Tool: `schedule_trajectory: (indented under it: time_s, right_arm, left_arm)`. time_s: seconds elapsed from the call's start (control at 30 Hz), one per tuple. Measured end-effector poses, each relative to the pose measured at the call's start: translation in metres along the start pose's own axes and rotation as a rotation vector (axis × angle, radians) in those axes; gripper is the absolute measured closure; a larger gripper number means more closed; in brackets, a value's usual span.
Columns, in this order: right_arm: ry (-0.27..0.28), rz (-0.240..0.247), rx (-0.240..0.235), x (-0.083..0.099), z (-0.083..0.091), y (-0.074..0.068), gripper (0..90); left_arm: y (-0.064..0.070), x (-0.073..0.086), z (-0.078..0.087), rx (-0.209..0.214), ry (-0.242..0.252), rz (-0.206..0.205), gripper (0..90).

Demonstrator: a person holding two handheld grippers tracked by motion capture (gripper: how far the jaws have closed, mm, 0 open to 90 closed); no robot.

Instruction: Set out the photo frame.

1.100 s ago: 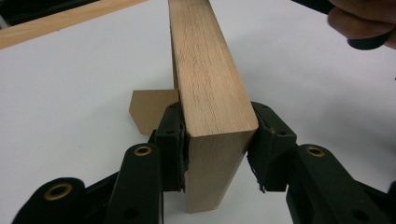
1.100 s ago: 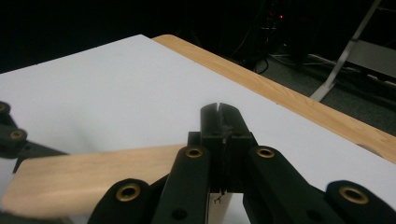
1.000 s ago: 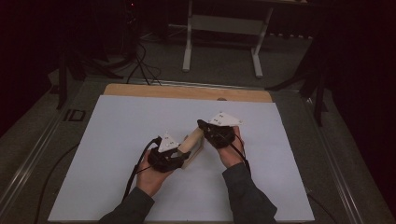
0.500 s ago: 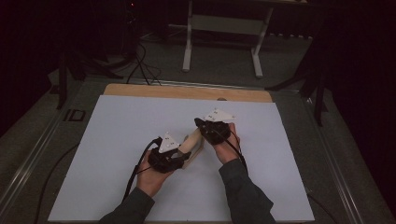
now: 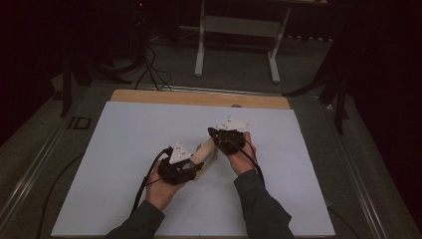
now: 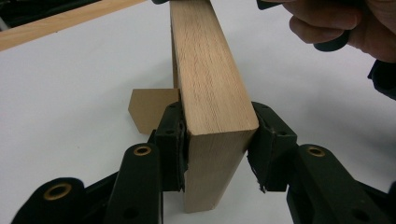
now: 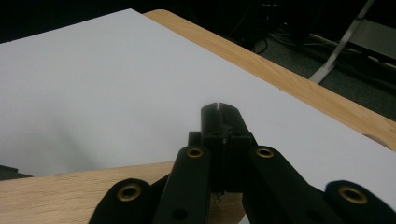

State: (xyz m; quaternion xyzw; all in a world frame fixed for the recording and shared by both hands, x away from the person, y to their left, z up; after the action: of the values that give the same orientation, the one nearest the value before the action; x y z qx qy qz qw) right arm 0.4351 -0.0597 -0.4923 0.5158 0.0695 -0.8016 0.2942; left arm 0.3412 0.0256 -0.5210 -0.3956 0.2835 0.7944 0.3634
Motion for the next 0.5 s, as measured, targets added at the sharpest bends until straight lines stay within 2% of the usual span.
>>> schedule_trajectory:
  time_s: [0.5]
  right_arm:
    - [-0.023,0.013,0.011,0.0036,0.0067,0.0031,90.0]
  left_arm:
    - [-0.0041,0.0015,0.0037,-0.010,-0.006,-0.002,59.1]
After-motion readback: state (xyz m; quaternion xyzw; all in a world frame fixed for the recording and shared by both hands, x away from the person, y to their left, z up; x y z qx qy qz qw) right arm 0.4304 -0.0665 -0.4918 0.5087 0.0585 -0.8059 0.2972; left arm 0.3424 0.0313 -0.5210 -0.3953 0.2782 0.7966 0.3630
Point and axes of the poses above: each handheld gripper's, and its own axes: z roughly backward along the jaws, x roughly out of its underside, y roughly to its right, the point moved 9 cm from there along -z, roughly forward along the jaws, and after that the axes turned 12 degrees about x, right-handed, at the moved point
